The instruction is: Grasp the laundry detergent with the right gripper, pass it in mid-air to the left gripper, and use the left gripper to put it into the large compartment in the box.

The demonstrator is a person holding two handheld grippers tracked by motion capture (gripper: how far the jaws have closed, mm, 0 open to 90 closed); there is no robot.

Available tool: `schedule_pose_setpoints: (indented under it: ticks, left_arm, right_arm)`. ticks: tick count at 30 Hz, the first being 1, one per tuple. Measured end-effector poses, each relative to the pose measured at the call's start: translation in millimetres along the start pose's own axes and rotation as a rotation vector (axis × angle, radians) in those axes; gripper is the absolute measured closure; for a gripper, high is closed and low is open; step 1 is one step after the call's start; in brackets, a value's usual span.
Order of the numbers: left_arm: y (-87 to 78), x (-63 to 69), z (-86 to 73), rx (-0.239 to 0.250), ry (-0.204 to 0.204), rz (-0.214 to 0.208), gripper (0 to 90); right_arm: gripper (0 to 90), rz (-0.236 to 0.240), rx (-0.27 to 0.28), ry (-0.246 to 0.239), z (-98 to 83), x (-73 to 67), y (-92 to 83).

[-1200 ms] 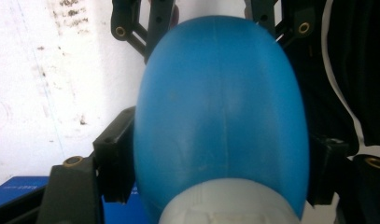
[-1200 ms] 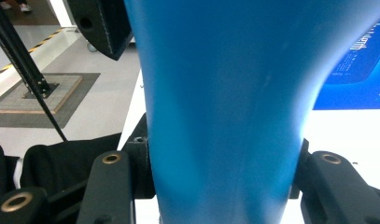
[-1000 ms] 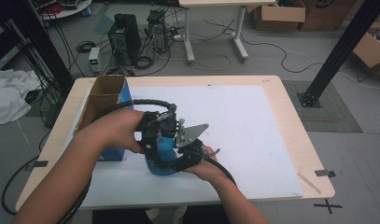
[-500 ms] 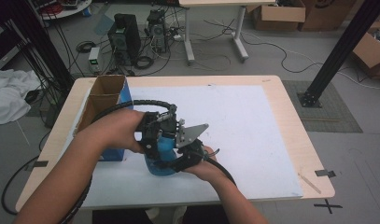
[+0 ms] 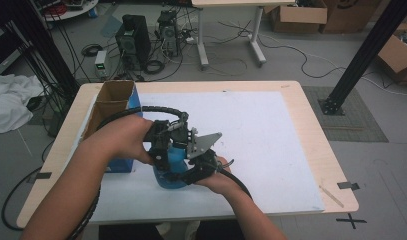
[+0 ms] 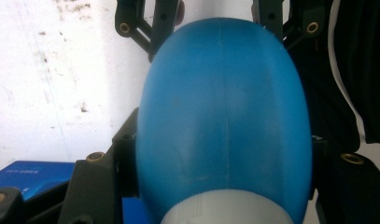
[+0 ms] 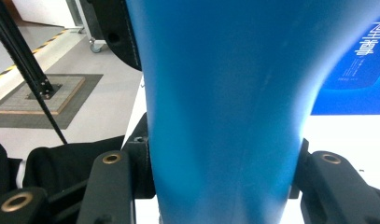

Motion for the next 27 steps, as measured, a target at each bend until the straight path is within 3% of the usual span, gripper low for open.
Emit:
schedule_pose_setpoints:
  ticks: [11,17,27]
  left_arm:
    - [-4.2,-0.2,5.9,-0.012,-0.003,-0.002,39.7]
    - [-7.3,1.2,10.6,-0.012,0.008,-0.013,39.7]
    - [-11.5,-4.2,7.7,-0.016,-0.030,-0.044,39.5]
  right_arm:
    - [43.1,0.005,0.018,0.008,1.3,-0.6,-4.9]
    - [33.3,0.006,0.039,0.010,4.2,-0.2,-10.3]
    - [17.9,0.031,0.052,0.032,0.8,-1.7,-25.6]
Point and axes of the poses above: each handheld gripper's, and its own axes: y roughly forward along the jaws, z roughly out of its top, x roughly to its right, the point moved 10 cm from there along y, roughly forward along the jaws, and after that the axes turned 3 degrees about -x, right-handed, at the moved point
